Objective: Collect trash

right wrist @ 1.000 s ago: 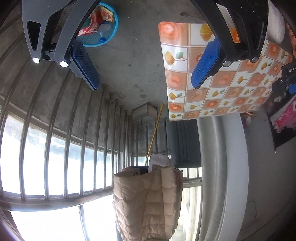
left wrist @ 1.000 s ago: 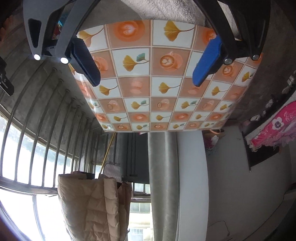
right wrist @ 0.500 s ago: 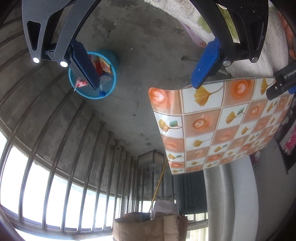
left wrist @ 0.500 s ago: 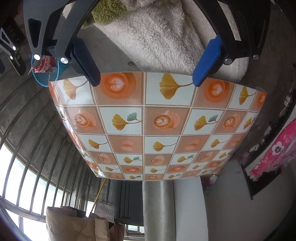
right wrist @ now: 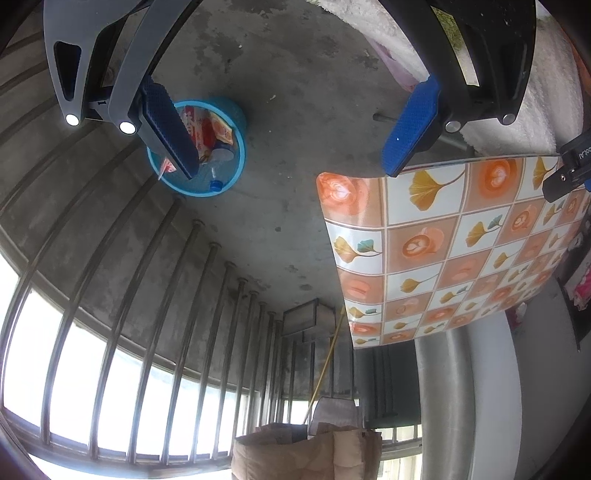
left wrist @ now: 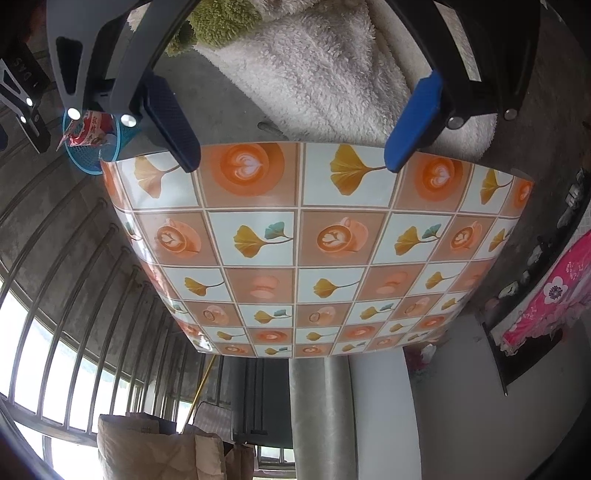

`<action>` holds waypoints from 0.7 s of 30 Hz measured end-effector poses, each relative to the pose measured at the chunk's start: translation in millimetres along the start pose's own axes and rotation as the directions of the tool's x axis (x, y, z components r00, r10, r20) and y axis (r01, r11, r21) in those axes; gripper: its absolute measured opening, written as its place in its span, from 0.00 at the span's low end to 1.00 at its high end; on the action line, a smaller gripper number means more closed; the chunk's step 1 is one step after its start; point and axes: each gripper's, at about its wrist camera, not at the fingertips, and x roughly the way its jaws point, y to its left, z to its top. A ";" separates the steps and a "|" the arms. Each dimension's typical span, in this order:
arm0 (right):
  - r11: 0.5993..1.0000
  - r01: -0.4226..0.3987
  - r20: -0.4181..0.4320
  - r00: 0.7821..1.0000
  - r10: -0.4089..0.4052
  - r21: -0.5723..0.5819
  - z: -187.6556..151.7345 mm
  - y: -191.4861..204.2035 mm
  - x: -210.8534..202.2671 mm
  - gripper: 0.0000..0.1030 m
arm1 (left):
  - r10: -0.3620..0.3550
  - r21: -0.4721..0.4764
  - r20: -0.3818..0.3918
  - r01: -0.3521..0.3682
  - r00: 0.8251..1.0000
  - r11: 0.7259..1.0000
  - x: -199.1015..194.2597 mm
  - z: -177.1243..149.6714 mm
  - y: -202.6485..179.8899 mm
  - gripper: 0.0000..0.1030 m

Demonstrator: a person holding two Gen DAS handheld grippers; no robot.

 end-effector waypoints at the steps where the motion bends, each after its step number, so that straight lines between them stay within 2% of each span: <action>1: 1.000 0.001 0.001 1.000 -0.001 0.000 -0.6 -0.7 -0.8 0.93 | 0.000 0.000 0.003 0.000 1.000 1.000 -0.8 0.3 -0.5 0.95; 21: 1.000 -0.007 -0.024 1.000 0.008 0.005 -3.5 -3.6 -0.6 0.93 | -0.010 0.018 0.000 0.010 1.000 1.000 -2.5 -0.8 -7.6 0.95</action>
